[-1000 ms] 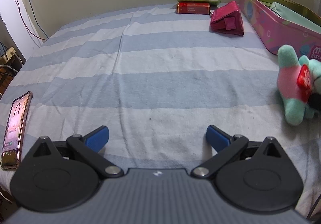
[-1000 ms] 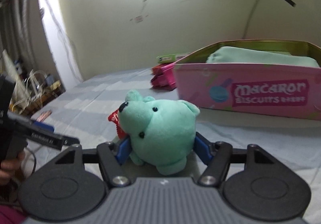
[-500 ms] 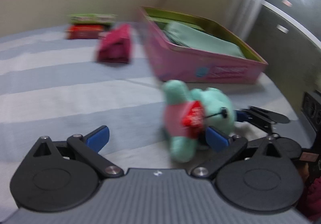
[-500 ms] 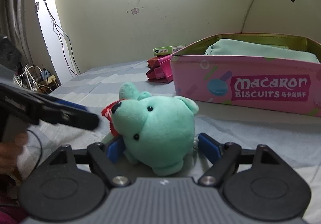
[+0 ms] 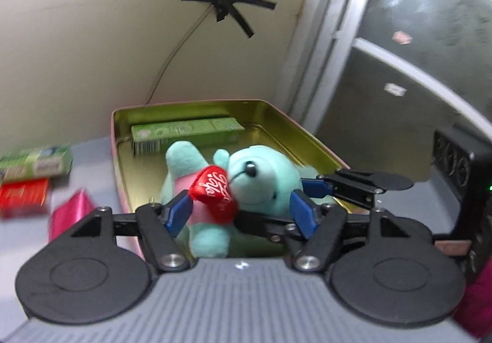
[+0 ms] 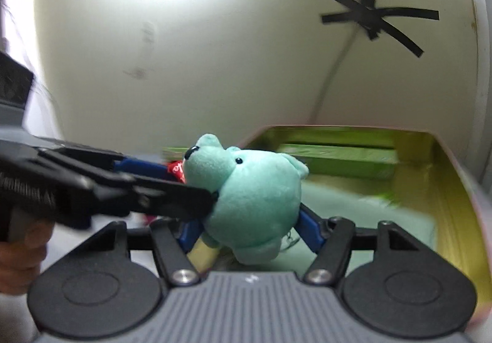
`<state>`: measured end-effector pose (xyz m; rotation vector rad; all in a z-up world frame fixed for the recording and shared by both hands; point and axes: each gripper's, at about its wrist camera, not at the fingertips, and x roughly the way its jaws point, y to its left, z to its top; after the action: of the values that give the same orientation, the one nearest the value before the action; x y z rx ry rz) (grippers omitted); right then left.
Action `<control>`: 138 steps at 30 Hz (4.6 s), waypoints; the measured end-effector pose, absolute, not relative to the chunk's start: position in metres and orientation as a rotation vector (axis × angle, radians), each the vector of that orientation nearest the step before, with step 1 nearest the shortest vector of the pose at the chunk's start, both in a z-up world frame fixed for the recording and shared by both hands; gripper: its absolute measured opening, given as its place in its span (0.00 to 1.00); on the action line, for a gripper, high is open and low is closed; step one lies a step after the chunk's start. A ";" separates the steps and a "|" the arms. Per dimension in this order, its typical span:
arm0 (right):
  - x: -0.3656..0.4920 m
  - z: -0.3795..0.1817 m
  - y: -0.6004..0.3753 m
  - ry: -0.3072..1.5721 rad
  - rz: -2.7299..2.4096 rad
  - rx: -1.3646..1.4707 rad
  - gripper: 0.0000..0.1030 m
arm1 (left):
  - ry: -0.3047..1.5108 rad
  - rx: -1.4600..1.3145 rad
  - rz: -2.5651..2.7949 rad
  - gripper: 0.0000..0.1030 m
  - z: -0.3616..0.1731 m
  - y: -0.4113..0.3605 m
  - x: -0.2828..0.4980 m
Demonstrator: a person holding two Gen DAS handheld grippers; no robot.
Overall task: Organize objects
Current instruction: 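Carry the teddy bear with both grippers into the pink tin and release, then grasp the green medicine box with the right gripper and lift it, then close the left gripper on the green box while the right gripper holds it, lower both into the tin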
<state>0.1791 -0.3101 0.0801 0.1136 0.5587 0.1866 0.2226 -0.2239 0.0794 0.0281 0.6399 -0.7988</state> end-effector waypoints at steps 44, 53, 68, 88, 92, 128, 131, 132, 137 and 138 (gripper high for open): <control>0.456 0.014 -0.156 0.897 -0.064 0.610 0.87 | 0.678 -0.120 0.023 0.86 -0.004 0.024 0.223; 0.424 0.019 -0.152 0.771 0.016 0.700 0.37 | 0.690 -0.142 0.022 0.87 -0.004 0.029 0.226; 0.201 0.060 -0.187 0.760 0.392 0.513 0.28 | 0.669 -0.324 0.027 0.87 0.006 0.066 0.223; 0.015 0.017 -0.310 0.608 0.256 0.249 0.80 | 0.752 -0.089 -0.696 0.92 -0.003 -0.061 0.146; 0.015 0.001 -0.271 0.632 0.274 0.017 0.81 | 0.797 -0.122 -0.669 0.96 -0.006 -0.068 0.155; 0.190 0.069 -0.449 0.611 0.140 0.305 0.49 | 0.811 0.044 -0.611 0.95 0.055 -0.288 0.306; 0.179 0.069 -0.452 0.596 0.137 0.334 0.49 | 0.777 0.052 -0.622 0.95 0.062 -0.272 0.287; 0.175 0.070 -0.450 0.589 0.135 0.340 0.49 | 0.768 0.045 -0.628 0.95 0.064 -0.265 0.280; 0.146 0.075 -0.434 0.558 0.139 0.363 0.49 | 0.711 0.054 -0.631 0.95 0.072 -0.237 0.235; 0.140 0.076 -0.429 0.551 0.142 0.364 0.50 | 0.696 0.062 -0.625 0.95 0.073 -0.232 0.227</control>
<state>0.1400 -0.4292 0.0763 0.3641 0.5514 0.1418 0.2268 -0.2322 0.0730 0.0622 0.6958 -0.6247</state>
